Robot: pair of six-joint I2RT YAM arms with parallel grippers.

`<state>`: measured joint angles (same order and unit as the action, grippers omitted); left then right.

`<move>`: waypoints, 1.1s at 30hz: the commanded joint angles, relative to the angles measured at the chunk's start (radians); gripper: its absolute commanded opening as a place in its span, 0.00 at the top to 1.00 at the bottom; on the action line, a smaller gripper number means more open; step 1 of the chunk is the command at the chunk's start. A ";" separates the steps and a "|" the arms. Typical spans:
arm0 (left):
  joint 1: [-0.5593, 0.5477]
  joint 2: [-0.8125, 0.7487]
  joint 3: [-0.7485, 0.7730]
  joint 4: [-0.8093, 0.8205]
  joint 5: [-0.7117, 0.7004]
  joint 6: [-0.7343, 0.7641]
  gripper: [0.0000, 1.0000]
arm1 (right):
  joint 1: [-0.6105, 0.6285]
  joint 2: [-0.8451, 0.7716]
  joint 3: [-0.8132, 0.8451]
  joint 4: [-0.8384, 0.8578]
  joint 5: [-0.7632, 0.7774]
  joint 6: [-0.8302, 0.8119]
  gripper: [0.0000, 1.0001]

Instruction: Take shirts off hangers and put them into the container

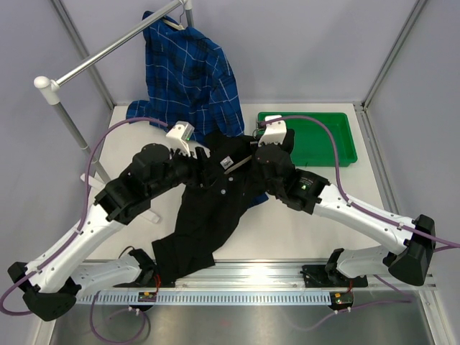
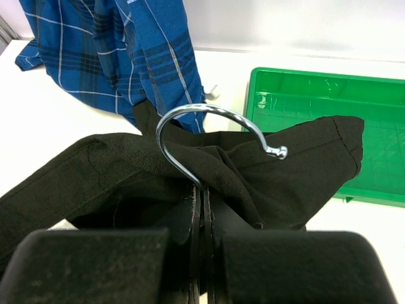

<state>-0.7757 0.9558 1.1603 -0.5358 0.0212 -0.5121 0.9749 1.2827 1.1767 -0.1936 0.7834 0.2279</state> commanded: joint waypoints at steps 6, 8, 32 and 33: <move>-0.039 -0.023 -0.039 0.022 0.017 0.046 0.41 | 0.001 -0.006 -0.003 0.091 0.017 -0.009 1.00; -0.043 -0.028 -0.059 0.005 0.023 0.044 0.41 | 0.001 -0.006 -0.003 0.089 0.019 -0.009 1.00; -0.091 -0.143 -0.263 0.086 0.077 0.060 0.44 | 0.001 0.010 0.092 0.039 0.033 -0.012 1.00; -0.092 -0.144 -0.270 0.106 0.079 0.060 0.44 | 0.001 0.012 0.106 0.034 0.033 -0.012 1.00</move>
<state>-0.8600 0.8310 0.9131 -0.5285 0.0578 -0.4530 0.9749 1.3121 1.2011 -0.2081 0.7914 0.2108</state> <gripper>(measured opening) 0.558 0.022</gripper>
